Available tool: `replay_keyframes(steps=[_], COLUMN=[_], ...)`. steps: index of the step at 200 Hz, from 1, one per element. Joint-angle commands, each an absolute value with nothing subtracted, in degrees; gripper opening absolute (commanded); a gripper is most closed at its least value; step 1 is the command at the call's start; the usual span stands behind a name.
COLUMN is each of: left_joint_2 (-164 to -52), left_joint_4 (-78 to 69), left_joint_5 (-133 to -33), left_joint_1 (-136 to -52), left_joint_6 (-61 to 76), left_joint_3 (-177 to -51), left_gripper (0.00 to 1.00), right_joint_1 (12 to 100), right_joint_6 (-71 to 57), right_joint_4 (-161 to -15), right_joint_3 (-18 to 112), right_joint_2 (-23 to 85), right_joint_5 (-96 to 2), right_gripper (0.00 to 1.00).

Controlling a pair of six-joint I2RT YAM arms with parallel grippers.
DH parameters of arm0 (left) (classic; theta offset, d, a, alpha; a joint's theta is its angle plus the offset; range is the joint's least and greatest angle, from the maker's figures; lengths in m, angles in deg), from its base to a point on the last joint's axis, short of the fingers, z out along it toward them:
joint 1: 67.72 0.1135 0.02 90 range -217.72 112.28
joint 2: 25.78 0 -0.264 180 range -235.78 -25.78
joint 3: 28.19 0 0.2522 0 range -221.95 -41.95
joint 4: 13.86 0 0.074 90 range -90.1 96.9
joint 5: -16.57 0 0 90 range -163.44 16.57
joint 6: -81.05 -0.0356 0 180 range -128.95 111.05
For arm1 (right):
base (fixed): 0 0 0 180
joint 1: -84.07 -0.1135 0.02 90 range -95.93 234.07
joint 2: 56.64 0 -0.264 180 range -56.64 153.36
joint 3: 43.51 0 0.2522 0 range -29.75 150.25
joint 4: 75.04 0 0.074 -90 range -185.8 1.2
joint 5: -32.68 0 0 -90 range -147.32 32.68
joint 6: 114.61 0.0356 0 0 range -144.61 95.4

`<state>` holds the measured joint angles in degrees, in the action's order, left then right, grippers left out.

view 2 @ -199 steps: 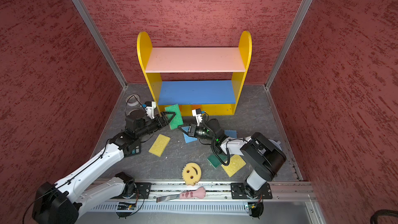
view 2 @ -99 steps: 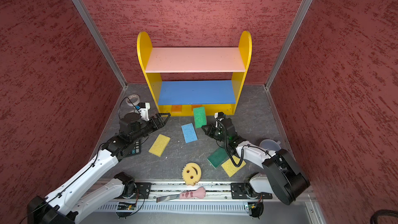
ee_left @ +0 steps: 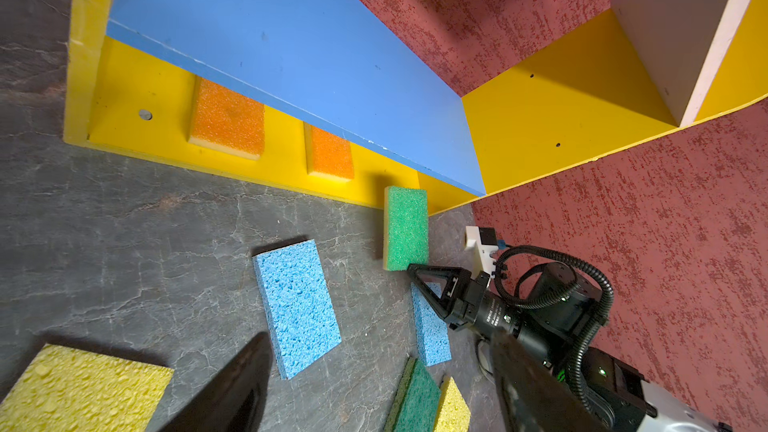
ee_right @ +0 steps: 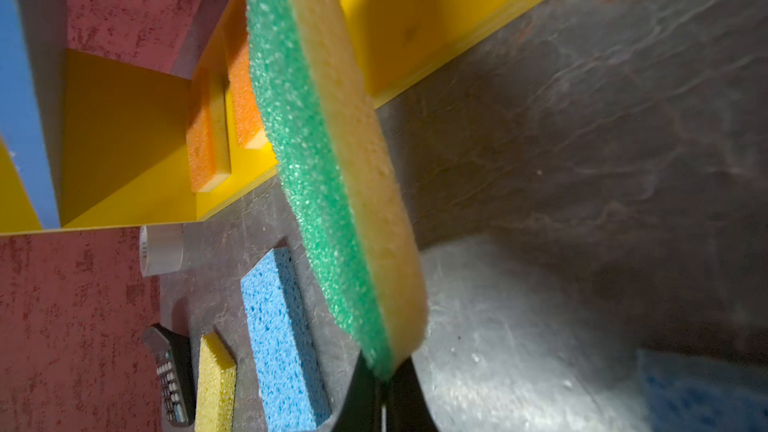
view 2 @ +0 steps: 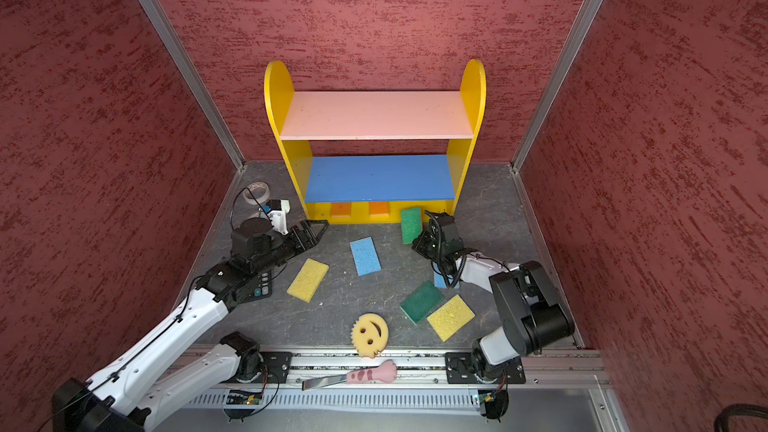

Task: Place and organize the cleaning sponges onto the shelf
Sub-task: 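Carry the green sponge to the shelf base and stand it upright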

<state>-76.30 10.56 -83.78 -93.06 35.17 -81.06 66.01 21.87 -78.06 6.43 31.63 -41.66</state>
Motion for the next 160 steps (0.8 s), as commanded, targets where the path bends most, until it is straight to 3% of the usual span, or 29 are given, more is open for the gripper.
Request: replay_keyframes(steps=[1,114,160], left_joint_2=[-76.42,-73.71,-73.05], left_joint_4=[10.58,11.75,12.03], left_joint_5=[-83.82,-82.62,-82.2], left_joint_1=[-92.86,-92.77,-92.77], left_joint_6=[34.88,33.99,34.06], left_joint_3=[-81.68,-80.21,-79.57], left_gripper=[0.82,0.83,0.84], right_joint_1=[66.84,68.34,68.51], right_joint_6=[19.86,22.49,23.2], right_joint_4=[-78.17,-71.7,-70.1], right_joint_3=[9.77,11.57,8.79], right_joint_2=[33.82,41.05,38.82], right_joint_5=[-43.41,-47.54,-50.19], right_gripper=[0.0,0.0,0.14])
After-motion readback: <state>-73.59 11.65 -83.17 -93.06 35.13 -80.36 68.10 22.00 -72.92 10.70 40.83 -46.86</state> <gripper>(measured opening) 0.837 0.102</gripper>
